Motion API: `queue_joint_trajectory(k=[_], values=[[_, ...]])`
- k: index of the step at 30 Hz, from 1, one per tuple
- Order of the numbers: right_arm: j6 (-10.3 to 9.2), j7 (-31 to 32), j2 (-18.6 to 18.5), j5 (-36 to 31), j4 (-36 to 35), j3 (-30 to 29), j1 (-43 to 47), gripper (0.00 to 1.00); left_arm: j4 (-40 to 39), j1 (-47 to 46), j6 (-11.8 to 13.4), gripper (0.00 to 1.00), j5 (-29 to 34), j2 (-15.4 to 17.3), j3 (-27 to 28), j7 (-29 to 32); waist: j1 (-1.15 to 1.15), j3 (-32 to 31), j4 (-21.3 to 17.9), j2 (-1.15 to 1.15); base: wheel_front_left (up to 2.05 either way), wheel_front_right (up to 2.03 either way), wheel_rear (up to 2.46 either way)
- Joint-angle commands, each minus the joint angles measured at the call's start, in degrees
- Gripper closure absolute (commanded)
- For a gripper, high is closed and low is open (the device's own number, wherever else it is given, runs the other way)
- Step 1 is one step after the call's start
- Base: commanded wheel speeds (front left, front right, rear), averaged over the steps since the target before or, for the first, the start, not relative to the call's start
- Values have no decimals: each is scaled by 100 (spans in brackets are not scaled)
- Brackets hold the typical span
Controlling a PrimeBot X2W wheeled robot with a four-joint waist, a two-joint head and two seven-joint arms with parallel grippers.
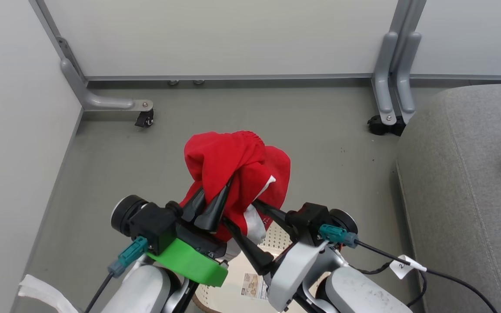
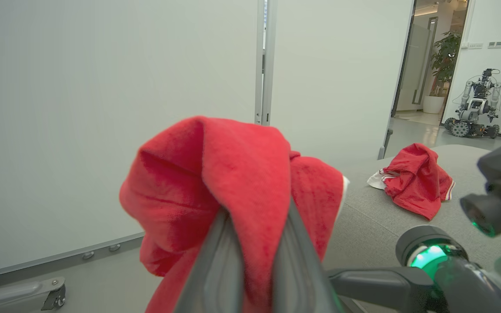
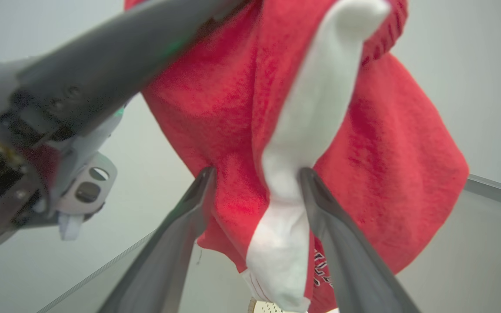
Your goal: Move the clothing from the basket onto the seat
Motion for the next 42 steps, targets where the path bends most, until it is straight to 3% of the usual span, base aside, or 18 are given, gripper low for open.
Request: queue_joint_trajectory(k=[1,15,16,17,18,28,29,30,42], values=[[0,-84,6,41,163,49,-163,0,-11,-100,-32,100,27,-26,-24,-43,0,71,55,0,0,0,0],[0,-754,10,723,1111,622,-1104,0,38,-199,-76,100,-104,-78,-232,-45,0,149,107,0,0,0,0],[0,-763,11,794,1139,695,-1159,33,45,-201,-79,100,-116,-74,-244,-45,0,150,109,0,0,0,0],[0,-763,12,837,1179,751,-1202,95,48,-205,-81,100,-117,-71,-251,-46,0,153,109,0,0,0,0],[0,-797,8,886,1220,789,-1256,100,49,-210,-83,100,-128,-72,-261,-46,0,155,111,0,0,0,0],[0,-1016,10,1214,1479,1080,-1493,100,46,-196,-63,100,-144,-67,-221,-47,0,176,105,0,0,0,0],[0,-1042,10,1225,1495,1094,-1498,100,45,-191,-22,71,-121,-80,-185,-48,0,181,103,0,0,0,0],[0,-1062,10,1224,1515,1099,-1500,100,25,-190,22,0,-76,-93,-147,-48,0,189,95,0,0,0,0],[0,-1238,9,643,1581,246,-1365,100,9,-22,183,0,378,176,36,-31,0,327,-100,0,0,0,0]])
